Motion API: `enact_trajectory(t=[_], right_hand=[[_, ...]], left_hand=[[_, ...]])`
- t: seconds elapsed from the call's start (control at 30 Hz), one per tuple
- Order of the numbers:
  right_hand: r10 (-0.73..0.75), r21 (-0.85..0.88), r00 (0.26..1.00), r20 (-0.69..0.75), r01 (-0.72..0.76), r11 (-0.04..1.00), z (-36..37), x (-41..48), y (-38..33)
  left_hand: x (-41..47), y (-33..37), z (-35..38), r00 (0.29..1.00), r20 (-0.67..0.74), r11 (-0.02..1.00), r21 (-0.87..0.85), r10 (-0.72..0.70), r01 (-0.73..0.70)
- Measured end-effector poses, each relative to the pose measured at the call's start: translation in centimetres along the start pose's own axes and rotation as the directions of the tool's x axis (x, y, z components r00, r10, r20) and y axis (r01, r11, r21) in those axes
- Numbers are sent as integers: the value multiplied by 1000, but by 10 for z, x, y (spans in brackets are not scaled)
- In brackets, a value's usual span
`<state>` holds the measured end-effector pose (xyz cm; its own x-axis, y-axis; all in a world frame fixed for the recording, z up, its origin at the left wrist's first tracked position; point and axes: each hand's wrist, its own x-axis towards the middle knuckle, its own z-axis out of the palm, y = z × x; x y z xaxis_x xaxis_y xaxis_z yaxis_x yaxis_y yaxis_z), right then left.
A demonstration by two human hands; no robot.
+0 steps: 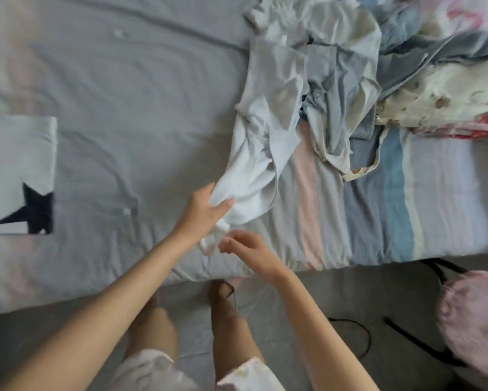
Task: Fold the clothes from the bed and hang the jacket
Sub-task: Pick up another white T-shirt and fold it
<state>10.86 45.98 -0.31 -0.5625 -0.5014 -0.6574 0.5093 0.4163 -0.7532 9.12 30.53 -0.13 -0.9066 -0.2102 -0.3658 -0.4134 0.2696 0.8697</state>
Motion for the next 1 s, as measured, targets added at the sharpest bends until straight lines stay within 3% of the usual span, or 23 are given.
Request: enact_trajectory(t=[0.1,0.2,0.33,0.47,0.6,0.7,0.83,1.0], right_hand=[[92,269,965,-245,-23,963,20,-20,-23],[-139,58,874,-466,187,981,48,-18,-57],[-506,-247,802,-318,445,861,126,-11,-163],[-583,-386,809,-77,515,766,196,-28,-265],[-548,-633,835,-48,399,664,225,-29,-302],[-450,-650,891,-65,304,696,241,-17,-310],[-316,-596,948,-29,238,767,251,-8,-310],[-376,-770,926,-9,233,594,266,-1,-307]], left_hand=[[-48,29,-92,997,-68,996,-82,23,-29],[-70,57,-153,988,-59,990,-16,141,-142],[-99,94,-232,973,7,973,13,232,-232],[-126,132,-315,914,-109,919,95,391,-382],[-145,159,-386,803,-252,842,156,540,-517],[-160,172,-434,714,-361,797,194,600,-572],[-169,168,-485,686,-568,861,83,454,-502],[-178,177,-516,647,-689,859,-70,326,-508]])
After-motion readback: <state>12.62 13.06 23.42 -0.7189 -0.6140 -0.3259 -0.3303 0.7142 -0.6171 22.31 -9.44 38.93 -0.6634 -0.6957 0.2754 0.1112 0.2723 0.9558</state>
